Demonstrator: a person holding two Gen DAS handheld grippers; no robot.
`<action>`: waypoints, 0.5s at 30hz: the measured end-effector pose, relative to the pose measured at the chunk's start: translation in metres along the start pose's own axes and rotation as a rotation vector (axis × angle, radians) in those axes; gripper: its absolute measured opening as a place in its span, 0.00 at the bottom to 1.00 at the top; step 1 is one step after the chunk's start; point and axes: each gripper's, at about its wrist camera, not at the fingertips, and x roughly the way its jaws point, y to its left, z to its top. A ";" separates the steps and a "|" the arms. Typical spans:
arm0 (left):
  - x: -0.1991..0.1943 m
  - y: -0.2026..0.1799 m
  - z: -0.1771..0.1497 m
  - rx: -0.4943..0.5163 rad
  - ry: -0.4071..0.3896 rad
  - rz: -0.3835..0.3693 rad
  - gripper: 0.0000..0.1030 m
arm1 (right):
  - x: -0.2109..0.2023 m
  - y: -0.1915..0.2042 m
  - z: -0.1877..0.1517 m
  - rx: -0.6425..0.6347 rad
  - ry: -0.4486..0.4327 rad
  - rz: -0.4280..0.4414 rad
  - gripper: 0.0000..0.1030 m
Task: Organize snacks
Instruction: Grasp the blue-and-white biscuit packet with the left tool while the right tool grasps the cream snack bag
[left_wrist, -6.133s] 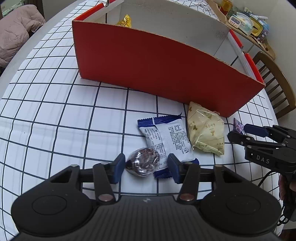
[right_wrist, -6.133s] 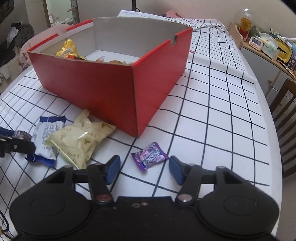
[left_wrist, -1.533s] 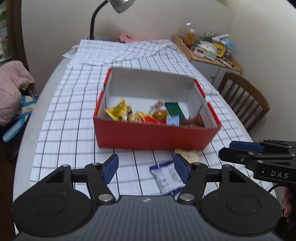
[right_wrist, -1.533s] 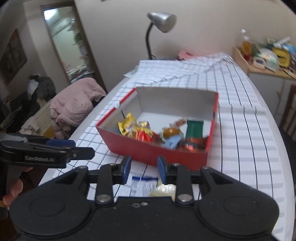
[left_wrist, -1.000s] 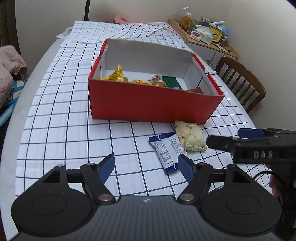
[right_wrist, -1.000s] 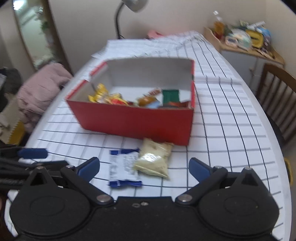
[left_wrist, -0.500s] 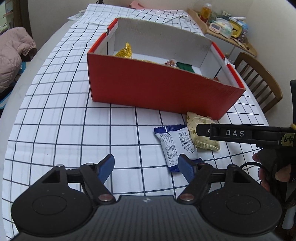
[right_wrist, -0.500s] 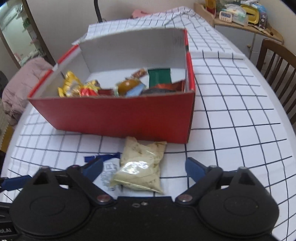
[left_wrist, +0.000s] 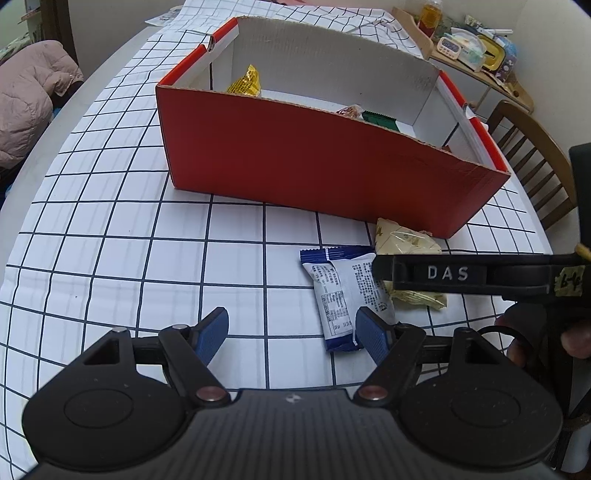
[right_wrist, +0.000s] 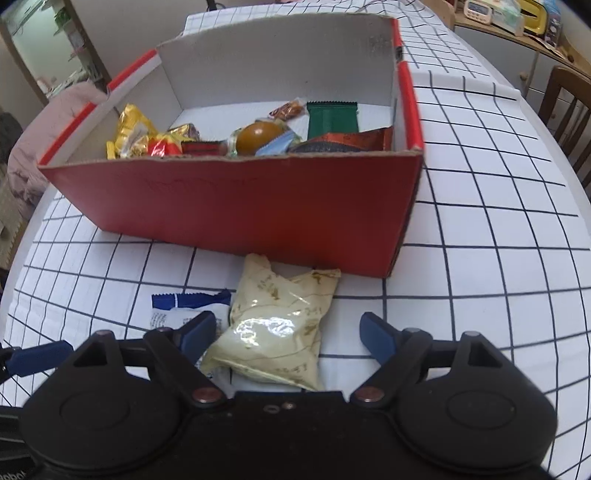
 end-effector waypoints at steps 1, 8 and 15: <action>0.001 -0.001 0.000 -0.001 0.002 0.003 0.73 | 0.001 -0.001 0.001 0.010 0.001 0.011 0.89; 0.007 -0.007 0.004 -0.004 0.011 0.011 0.73 | 0.005 -0.001 0.007 0.036 0.017 -0.007 0.93; 0.013 -0.019 0.008 0.001 0.033 -0.014 0.73 | 0.004 -0.004 0.010 0.016 0.044 -0.014 0.83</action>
